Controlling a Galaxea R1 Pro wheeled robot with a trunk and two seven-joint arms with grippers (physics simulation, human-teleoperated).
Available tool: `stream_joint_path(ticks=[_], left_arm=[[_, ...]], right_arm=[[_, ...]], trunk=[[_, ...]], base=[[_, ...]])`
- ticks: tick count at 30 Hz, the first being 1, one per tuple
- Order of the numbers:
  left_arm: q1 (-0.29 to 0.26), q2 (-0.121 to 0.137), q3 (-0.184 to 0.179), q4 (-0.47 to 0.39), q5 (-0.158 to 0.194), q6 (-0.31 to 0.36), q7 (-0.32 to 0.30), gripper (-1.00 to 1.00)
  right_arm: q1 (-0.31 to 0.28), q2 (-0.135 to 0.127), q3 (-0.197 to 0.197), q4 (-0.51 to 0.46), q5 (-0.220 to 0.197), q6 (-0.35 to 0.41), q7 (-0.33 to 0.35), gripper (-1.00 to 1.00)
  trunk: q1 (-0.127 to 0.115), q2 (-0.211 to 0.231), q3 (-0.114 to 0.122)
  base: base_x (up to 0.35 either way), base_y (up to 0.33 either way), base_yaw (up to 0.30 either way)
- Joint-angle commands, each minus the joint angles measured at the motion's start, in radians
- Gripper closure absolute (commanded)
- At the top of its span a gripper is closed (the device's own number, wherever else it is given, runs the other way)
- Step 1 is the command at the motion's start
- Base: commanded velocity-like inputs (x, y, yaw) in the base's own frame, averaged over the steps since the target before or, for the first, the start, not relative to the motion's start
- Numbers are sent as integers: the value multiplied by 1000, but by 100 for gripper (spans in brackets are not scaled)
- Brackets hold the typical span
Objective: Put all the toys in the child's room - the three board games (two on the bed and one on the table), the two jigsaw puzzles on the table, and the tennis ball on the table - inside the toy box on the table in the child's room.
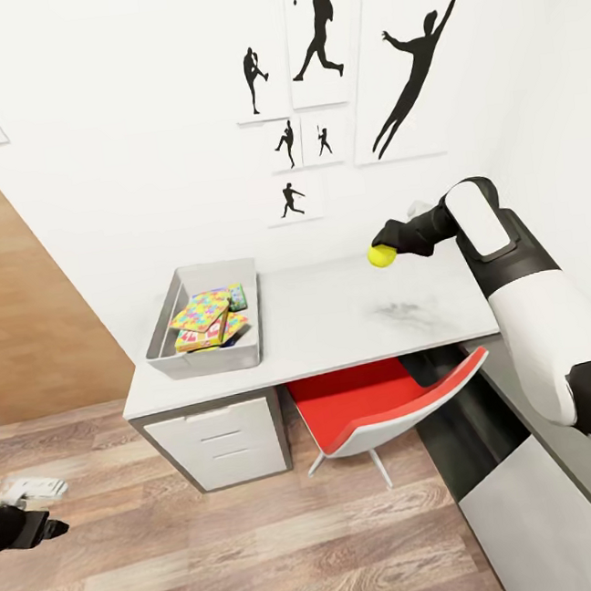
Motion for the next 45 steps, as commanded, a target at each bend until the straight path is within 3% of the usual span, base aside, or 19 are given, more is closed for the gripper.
stream_joint_path(ticks=[1, 4, 6, 8, 9, 14, 18, 33, 45], left_arm=[[0, -18, -4, -5, 15, 1, 8, -100], [5, -76, -3, -3, 53, 9, 13, -100], [7, -131, -2, 10, 132, 15, 14, -100], [7, -200, -2, 34, 242, 29, 15, -100], [8, -225, -2, 43, 271, 35, 15, -100], [9, -326, -1, 74, 322, 55, 16, -100], [15, -338, 0, 114, 326, 78, 10, -100], [89, -340, 0, 233, 327, 93, 0, -100], [109, -340, 0, 257, 329, 88, 1, -100]], right_arm=[[-1, -1, 4, 0, -10, 1, -10, 100], [-1, -1, 4, 1, -10, 1, -11, 100], [-1, -1, 4, 1, -10, 1, -13, 100], [-1, -1, 4, 0, -10, 1, -23, 100], [-1, -1, 4, 0, -10, 1, -27, 100], [-1, -2, 2, 0, -10, 1, -37, 100], [-1, -1, 0, 1, -11, 1, -40, 100], [-1, 5, -2, 0, -11, -2, -40, 100], [-4, 48, -2, -1, -11, -2, -59, 100]], trunk=[[1, -2, -2], [1, -2, -2], [1, -2, -2], [1, -2, -2], [1, -2, -2], [1, -2, -2], [1, -2, -2], [1, -2, -1], [1, -2, 10]], base=[[0, 0, 0], [0, 0, 0], [0, 0, 0], [0, 0, 0], [0, 0, 0], [6, 0, 0], [74, 22, 0], [53, 257, 5], [15, 89, 183]])
